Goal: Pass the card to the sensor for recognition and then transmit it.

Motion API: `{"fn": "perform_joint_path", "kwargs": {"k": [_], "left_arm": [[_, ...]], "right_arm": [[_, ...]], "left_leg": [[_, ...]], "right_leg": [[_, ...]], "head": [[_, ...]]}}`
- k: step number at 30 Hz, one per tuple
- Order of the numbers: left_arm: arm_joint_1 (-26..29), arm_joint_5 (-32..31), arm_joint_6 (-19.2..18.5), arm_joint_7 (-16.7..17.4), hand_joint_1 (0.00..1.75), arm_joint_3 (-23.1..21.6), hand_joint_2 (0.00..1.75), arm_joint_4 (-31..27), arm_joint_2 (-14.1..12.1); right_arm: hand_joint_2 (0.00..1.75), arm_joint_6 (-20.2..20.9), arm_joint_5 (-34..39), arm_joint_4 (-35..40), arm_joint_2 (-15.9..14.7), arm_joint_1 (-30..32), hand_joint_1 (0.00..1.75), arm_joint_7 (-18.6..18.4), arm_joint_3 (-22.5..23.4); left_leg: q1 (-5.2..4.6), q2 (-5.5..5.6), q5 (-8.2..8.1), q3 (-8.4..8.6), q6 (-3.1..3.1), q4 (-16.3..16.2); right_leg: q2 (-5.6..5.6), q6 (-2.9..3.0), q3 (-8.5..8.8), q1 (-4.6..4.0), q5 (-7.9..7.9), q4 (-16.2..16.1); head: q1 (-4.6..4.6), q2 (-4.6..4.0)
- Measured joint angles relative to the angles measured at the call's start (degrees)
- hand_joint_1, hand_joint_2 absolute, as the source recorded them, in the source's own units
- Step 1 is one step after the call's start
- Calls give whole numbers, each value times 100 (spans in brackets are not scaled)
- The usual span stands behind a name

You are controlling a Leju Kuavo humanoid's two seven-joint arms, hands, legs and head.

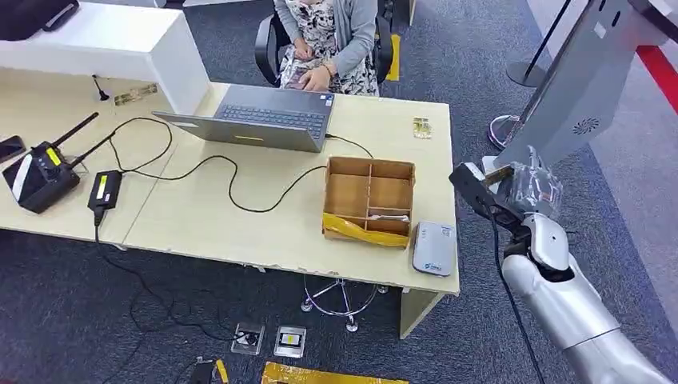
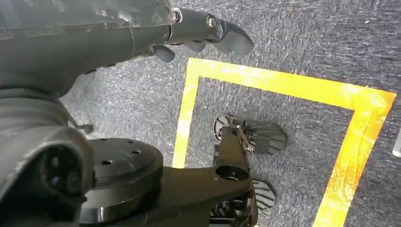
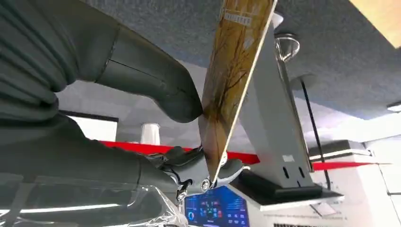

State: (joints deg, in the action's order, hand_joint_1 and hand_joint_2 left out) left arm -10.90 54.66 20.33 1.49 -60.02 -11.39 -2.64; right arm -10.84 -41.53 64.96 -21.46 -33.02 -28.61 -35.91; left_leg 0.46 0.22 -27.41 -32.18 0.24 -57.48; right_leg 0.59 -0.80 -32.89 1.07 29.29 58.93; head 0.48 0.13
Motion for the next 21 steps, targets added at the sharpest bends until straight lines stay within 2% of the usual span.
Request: {"fn": "perform_joint_path", "kwargs": {"k": [9,21], "left_arm": [[-7,-153,-2,-15,0,0,0,-2,-9],[-13,-107,31,11,0,2,0,-4,-15]], "right_arm": [[175,-61,210,-4,-11,270,175,11,-74],[175,-234,391,-208,125,318,175,422,-265]], "left_leg": [[0,0,0,0,0,0],[0,0,0,-4,0,2]], "right_leg": [[-1,0,-2,0,0,0],[1,0,0,0,0,2]], "head": [[0,0],[2,0]]}}
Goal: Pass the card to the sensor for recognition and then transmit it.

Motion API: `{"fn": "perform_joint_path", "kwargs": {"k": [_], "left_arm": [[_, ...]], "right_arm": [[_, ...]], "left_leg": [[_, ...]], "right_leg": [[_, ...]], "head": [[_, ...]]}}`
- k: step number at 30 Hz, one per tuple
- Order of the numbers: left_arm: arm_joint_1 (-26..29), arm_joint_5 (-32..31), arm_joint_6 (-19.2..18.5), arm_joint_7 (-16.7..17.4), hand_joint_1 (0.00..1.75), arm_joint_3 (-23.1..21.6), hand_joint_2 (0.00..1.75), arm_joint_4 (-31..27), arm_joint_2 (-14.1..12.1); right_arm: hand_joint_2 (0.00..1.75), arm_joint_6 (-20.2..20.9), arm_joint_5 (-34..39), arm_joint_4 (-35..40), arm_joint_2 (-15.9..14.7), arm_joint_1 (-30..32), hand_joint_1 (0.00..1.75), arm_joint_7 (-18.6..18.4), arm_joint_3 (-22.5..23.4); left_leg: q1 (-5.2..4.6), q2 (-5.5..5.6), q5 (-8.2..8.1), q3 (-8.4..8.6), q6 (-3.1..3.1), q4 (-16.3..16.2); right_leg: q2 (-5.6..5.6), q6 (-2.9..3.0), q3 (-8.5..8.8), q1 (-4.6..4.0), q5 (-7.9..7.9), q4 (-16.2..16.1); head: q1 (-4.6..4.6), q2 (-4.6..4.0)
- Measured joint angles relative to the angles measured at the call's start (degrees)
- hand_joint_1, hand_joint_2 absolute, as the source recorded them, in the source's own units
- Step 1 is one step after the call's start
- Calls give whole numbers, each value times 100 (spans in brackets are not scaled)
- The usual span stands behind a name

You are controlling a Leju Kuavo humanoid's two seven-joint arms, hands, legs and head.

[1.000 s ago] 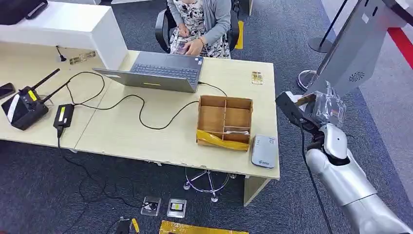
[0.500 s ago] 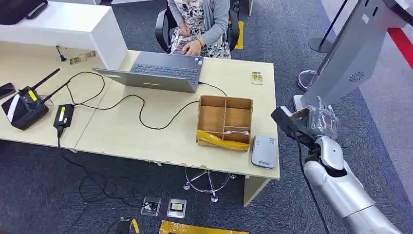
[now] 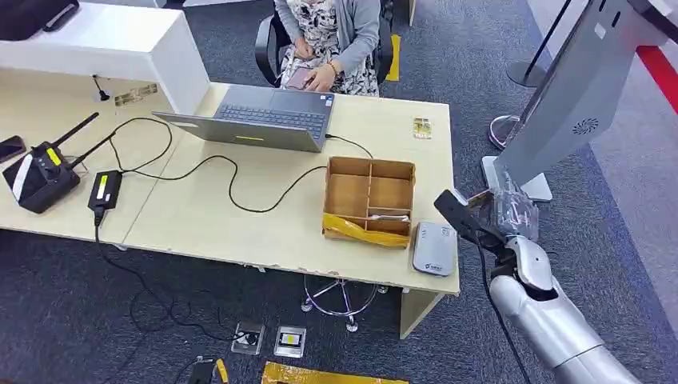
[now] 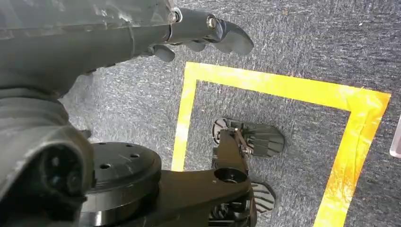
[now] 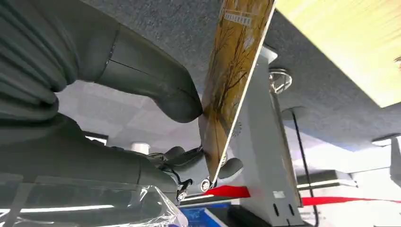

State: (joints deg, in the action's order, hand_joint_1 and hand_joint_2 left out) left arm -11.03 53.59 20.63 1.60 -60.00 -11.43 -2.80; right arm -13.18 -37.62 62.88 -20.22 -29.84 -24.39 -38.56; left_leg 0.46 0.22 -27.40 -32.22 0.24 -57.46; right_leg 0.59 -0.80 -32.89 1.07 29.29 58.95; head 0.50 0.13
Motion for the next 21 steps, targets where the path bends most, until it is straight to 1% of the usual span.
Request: {"fn": "perform_joint_path", "kwargs": {"k": [4,7,8,10,11,12,13,16,21], "left_arm": [[-6,4,28,17,0,0,0,-4,-4],[-11,4,35,17,0,0,0,-31,-4],[-10,91,89,17,0,0,0,-31,-4],[59,659,245,-85,0,85,0,-28,-19],[122,962,228,-204,0,181,0,-28,-63],[196,1131,181,-290,0,269,0,-28,-105],[276,1204,129,-347,0,339,0,-28,-138],[424,1274,88,-361,0,462,0,-15,-229],[446,1342,96,-319,0,640,0,-2,-313]], "right_arm": [[175,4,79,-203,142,-166,175,236,-131],[175,-9,136,-332,243,-234,175,343,-234],[175,-13,172,-382,286,-262,175,380,-262],[175,-50,266,-495,352,-324,175,389,-328],[175,-74,316,-542,365,-331,175,374,-356],[175,-83,356,-570,367,-329,175,363,-378],[175,-90,398,-607,367,-330,175,365,-400],[175,-120,470,-704,369,-331,175,402,-463],[175,-249,697,-1006,411,-382,175,588,-549]], "left_leg": [[0,0,0,3,0,0],[0,4,0,0,0,0],[0,3,0,0,0,0],[0,0,0,1,0,1],[0,0,-1,3,1,1],[0,-1,-2,2,2,1],[0,-2,-3,1,2,1],[1,1,-3,-3,3,0],[1,3,-2,-3,3,2]], "right_leg": [[-3,0,-1,0,0,0],[4,0,1,0,0,0],[2,0,1,0,0,1],[-1,0,1,0,0,2],[-3,1,2,0,1,2],[-3,2,0,0,2,1],[-3,2,-4,0,2,0],[1,2,-8,-1,3,0],[3,3,-4,-1,3,1]], "head": [[-2,0],[-2,0],[-2,0],[-2,0],[0,0],[-4,0],[-2,0],[0,0],[-2,0]]}}
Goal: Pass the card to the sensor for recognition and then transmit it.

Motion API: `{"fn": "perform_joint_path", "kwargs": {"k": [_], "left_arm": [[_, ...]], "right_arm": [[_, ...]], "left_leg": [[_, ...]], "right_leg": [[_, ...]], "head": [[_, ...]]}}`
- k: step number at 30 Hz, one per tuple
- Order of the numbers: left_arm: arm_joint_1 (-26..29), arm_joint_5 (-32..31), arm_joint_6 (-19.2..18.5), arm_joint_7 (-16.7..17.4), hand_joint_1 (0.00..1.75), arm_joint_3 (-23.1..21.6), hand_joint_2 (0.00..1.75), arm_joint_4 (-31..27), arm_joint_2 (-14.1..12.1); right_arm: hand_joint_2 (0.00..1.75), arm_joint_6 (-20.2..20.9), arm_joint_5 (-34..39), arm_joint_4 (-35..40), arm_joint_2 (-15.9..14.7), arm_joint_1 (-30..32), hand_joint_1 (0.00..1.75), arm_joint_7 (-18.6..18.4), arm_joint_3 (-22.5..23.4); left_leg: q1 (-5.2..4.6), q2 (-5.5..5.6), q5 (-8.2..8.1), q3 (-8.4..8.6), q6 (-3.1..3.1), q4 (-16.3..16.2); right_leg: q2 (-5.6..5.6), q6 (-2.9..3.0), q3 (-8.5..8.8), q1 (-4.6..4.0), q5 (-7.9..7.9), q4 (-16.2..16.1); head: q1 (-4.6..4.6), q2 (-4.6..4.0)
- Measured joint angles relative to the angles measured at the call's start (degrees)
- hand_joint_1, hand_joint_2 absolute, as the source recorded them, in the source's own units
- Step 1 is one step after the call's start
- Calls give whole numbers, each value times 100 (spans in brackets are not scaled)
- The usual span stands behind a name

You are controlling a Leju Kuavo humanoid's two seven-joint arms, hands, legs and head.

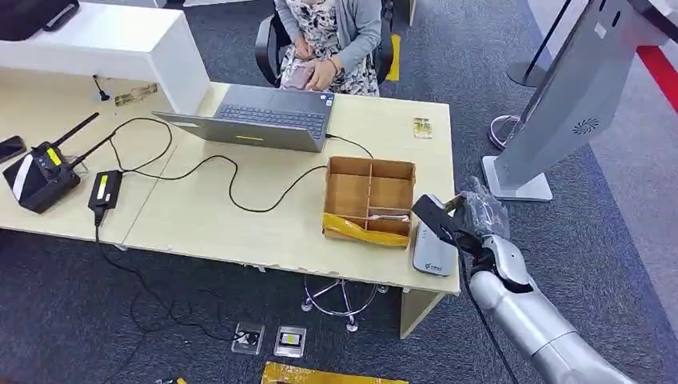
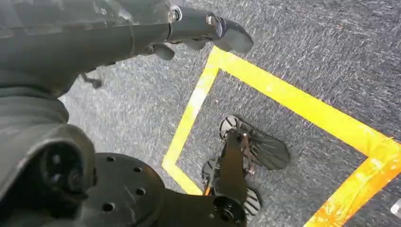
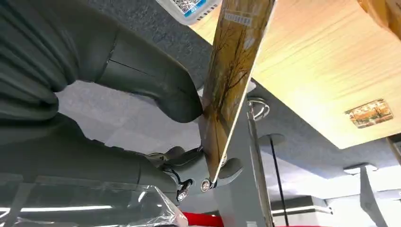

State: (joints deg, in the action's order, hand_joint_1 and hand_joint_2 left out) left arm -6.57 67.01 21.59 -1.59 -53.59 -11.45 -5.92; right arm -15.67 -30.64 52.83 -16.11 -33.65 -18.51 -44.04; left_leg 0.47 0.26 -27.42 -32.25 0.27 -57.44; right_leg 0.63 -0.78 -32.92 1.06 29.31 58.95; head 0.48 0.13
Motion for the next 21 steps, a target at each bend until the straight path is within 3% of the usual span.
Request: {"fn": "perform_joint_path", "kwargs": {"k": [21], "left_arm": [[61,232,105,76,0,380,0,4,-50]], "right_arm": [[175,-168,544,-472,48,-10,175,411,-195]], "left_leg": [[0,-1,0,1,0,-2]], "right_leg": [[-2,0,0,0,-1,0]], "head": [[0,0]]}}
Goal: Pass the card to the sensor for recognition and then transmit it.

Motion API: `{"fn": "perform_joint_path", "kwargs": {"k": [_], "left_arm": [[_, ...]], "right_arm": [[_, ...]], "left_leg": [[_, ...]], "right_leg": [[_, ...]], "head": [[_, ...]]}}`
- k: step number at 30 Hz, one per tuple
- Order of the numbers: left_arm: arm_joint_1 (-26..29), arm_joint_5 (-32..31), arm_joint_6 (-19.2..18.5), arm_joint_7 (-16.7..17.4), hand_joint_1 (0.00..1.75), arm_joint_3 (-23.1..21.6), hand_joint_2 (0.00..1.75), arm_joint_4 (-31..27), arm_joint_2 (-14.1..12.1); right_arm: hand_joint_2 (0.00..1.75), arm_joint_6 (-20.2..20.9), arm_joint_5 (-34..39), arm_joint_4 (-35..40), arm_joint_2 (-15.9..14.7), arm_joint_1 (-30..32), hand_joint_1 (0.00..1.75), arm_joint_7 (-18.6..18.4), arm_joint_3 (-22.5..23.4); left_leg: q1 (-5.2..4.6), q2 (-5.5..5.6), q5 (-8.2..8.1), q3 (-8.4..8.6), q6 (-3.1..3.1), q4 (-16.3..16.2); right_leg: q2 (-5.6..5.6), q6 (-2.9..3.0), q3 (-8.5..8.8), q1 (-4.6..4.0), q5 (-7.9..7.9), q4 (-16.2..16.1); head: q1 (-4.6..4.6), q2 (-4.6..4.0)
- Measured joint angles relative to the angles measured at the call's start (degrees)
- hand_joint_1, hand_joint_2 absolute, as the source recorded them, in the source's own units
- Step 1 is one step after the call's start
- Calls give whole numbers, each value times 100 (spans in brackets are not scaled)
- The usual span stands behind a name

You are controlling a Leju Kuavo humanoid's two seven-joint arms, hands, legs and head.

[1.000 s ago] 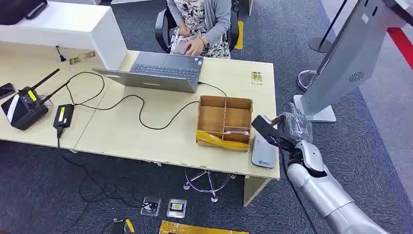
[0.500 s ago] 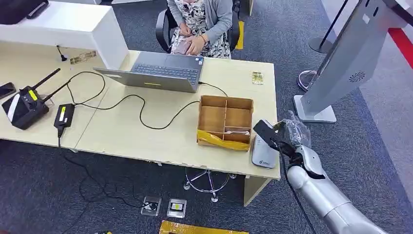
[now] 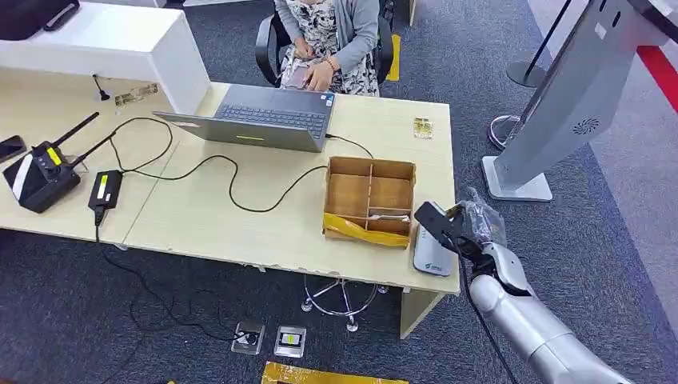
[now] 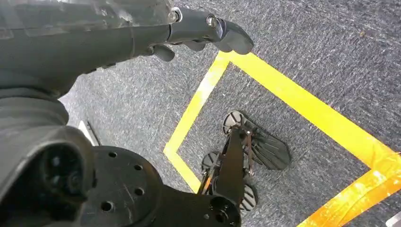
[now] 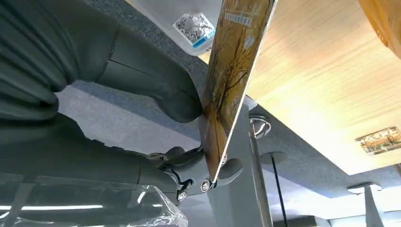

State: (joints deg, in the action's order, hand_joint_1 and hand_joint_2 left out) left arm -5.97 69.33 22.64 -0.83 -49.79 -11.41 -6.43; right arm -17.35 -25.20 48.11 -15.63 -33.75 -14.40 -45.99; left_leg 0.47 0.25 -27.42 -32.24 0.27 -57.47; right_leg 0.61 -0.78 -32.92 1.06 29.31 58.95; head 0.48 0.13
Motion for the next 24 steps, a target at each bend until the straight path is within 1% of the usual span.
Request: {"fn": "perform_joint_path", "kwargs": {"k": [9,12,15,24], "left_arm": [[0,0,2,0,0,0,0,0,0],[2,50,87,2,0,4,0,0,0],[2,66,133,74,0,4,0,0,2],[2,131,160,81,0,4,0,0,0]], "right_arm": [[175,-15,42,-22,0,0,175,7,-31],[175,-214,588,-142,-9,32,175,159,-164],[175,-262,649,-179,0,61,175,247,-201],[175,-367,975,-463,26,58,175,485,-321]], "left_leg": [[-1,0,0,1,0,0],[0,-1,0,2,0,0],[0,-1,0,1,0,0],[0,-1,0,1,0,0]], "right_leg": [[0,0,0,1,0,0],[-1,0,-1,0,0,0],[-1,0,-1,0,0,0],[-1,0,0,0,0,0]], "head": [[2,0],[0,0],[0,0],[0,0]]}}
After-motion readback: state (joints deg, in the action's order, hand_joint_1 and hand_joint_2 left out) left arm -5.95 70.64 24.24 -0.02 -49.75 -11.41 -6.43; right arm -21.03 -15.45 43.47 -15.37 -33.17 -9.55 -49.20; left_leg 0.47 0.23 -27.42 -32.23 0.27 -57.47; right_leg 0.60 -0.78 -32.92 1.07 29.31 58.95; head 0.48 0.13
